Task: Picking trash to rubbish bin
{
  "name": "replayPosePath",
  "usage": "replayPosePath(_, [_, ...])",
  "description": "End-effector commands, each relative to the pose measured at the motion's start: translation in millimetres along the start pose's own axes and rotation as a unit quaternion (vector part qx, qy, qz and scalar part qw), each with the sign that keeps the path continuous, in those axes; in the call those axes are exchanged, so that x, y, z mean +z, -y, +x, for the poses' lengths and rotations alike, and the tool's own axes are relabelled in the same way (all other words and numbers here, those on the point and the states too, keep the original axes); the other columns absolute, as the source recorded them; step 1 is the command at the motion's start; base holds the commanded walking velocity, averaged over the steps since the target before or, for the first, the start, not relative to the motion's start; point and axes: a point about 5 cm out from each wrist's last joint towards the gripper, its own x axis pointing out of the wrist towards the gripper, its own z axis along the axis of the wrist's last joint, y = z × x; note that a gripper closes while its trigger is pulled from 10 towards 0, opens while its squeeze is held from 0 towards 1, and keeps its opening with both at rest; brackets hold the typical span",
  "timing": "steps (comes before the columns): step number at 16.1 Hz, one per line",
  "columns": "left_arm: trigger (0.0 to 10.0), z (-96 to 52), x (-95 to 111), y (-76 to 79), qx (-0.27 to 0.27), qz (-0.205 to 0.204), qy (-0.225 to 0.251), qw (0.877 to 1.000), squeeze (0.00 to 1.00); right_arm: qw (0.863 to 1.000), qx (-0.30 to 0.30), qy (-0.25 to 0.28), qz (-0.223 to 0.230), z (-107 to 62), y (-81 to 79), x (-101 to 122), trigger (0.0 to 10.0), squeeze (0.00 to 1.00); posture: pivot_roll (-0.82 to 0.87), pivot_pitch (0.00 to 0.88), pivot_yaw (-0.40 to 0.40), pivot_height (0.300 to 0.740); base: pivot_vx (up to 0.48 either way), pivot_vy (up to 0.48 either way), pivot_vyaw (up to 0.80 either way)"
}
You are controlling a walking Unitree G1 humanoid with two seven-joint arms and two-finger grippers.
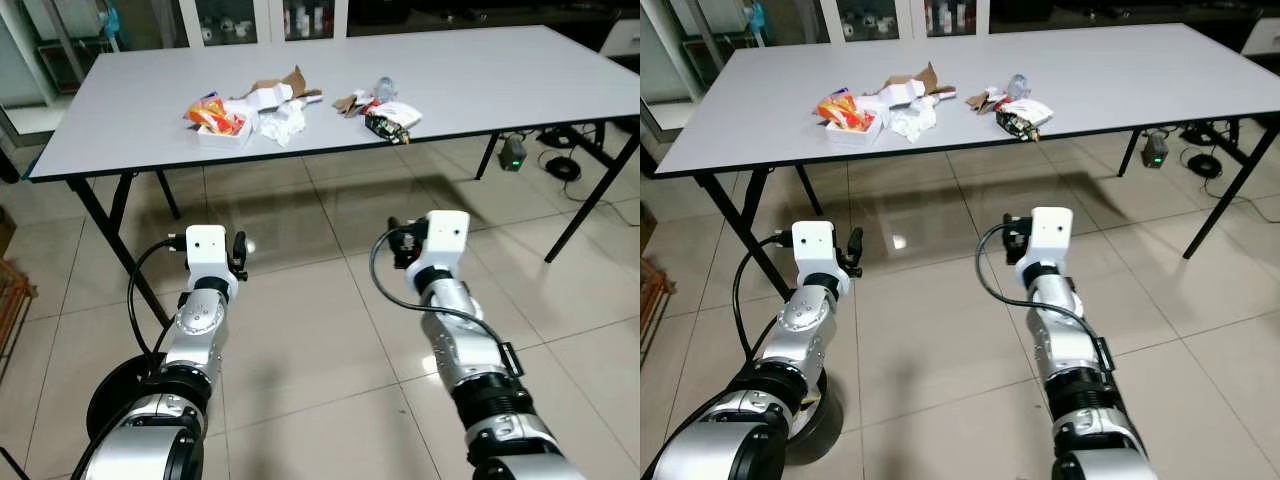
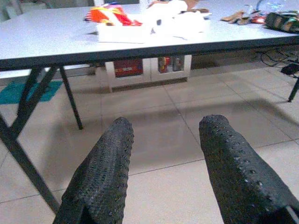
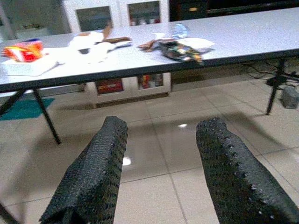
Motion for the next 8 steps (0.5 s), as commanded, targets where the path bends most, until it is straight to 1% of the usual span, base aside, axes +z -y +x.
replayPosePath(1, [10.0, 1.3, 2.1, 8.5, -0.008, -0.006, 0.001, 1.000, 0.00, 1.000, -0.011, 0.006, 0.006, 0.4, 7.8, 3.7, 10.0, 0.00, 0.00, 0.012, 0.027, 0.740, 0.345, 0.000, 0.00])
replayPosePath(3, [10.0, 1.3, 2.0, 8.6, -0.009, -0.006, 0.001, 1.000, 0.00, 1.000, -0.014, 0.010, 0.012, 0.3, 8.3, 4.5, 10.0, 0.00, 0.00, 0.011, 0.028, 0.740, 0.349, 0.000, 0.00])
replayPosePath(8, [10.0, 1.2, 1.9, 9.2, -0.011, -0.006, 0.001, 1.000, 0.00, 1.000, -0.019, 0.011, 0.012, 0.2, 9.4, 4.7, 10.0, 0.00, 0.00, 0.005, 0.030, 0.740, 0.351, 0.000, 0.00])
